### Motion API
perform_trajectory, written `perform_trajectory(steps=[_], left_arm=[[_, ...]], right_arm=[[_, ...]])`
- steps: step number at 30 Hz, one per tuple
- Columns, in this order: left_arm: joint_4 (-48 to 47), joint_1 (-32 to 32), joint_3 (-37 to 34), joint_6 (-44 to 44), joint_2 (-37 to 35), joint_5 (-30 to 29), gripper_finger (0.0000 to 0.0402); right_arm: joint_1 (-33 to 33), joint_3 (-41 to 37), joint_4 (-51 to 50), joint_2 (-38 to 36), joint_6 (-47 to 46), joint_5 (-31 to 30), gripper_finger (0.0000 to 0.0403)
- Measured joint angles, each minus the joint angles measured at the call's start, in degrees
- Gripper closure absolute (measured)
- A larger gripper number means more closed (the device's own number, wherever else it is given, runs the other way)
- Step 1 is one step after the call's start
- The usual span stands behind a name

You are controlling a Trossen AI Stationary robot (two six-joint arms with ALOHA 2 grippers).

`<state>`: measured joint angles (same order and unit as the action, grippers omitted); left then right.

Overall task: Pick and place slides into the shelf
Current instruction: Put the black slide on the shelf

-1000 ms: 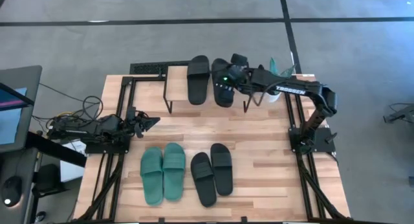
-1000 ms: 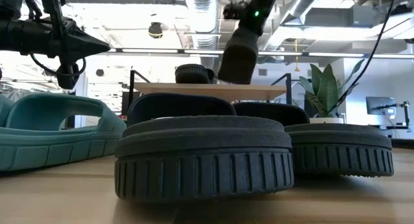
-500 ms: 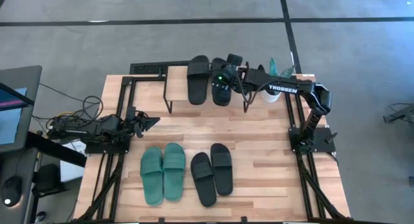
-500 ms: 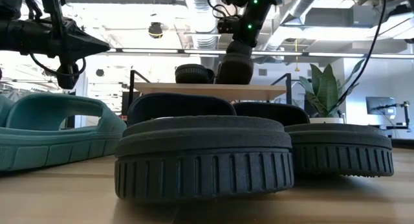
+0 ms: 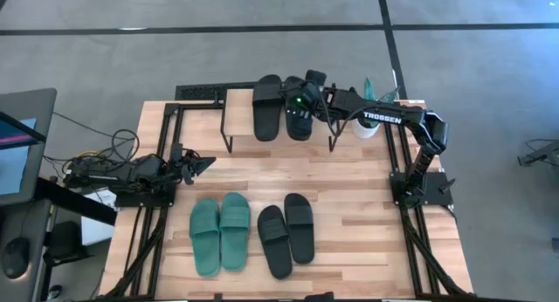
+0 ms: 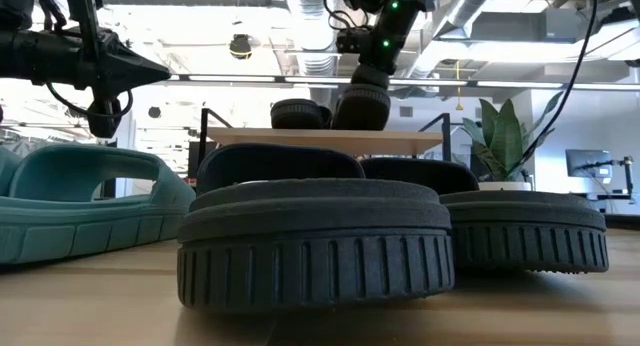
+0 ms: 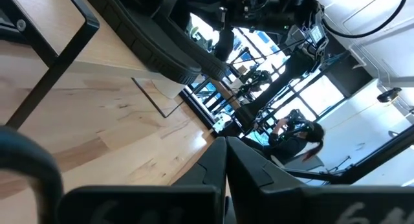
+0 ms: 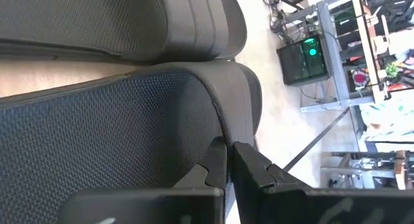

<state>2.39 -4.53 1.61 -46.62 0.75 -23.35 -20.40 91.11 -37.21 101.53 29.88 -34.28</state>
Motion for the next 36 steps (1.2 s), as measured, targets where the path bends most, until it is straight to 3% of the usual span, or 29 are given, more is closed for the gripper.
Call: perform_trajectory(steps=[36], left_arm=[[-0.31,-0.01,0.02,0.31,0.01,-1.31,0.0401]], right_arm=[[-0.70,0.00,1.63,0.99,-1.57,4.24,0.0401]])
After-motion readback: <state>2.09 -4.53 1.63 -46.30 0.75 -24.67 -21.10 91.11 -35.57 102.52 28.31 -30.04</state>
